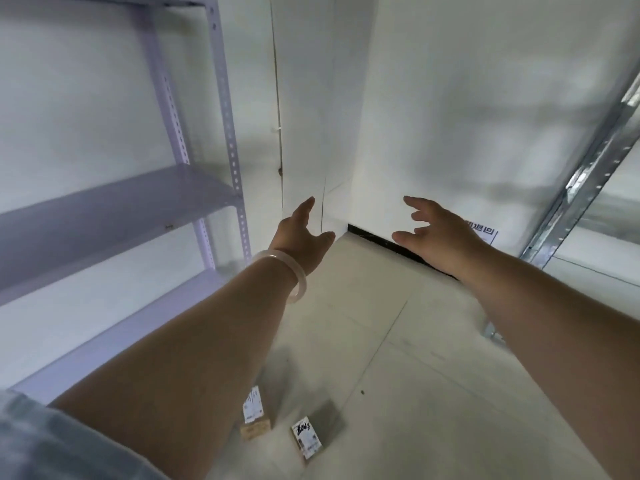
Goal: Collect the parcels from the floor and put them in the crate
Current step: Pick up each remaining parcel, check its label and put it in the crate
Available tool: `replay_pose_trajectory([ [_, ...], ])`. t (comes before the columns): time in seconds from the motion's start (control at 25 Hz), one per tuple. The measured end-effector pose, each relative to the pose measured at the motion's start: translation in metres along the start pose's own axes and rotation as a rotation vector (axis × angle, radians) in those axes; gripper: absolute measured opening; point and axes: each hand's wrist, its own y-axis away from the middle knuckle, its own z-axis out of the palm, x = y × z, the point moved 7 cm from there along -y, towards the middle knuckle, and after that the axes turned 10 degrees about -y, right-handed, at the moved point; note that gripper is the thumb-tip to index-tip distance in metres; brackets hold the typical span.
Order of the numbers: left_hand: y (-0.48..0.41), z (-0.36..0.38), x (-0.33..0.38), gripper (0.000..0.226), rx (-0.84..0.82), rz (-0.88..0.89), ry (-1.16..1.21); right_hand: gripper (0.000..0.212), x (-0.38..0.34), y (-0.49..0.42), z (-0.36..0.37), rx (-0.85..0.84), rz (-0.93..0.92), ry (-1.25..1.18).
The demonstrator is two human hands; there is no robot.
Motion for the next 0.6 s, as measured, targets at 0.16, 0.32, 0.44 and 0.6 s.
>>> replay_pose_trajectory([
  [0.16,-0.022,0.034,-0.03,0.069,-0.003,-0.115,-0.041,0.07,0.036,-0.047,0.03,-0.103,-0.003,-0.016],
  [0.32,-0.061,0.042,-0.066,0.068,0.018,-0.173,-0.086,0.07,0.053,-0.083,0.089,-0.232,-0.009,-0.055],
  [0.44,-0.092,0.054,-0.092,0.067,0.007,-0.173,-0.075,0.07,0.064,-0.11,0.12,-0.257,0.001,-0.056],
  [0.6,-0.127,0.084,-0.152,0.067,-0.061,-0.216,-0.023,0.068,0.101,-0.138,0.175,-0.289,0.063,-0.034],
])
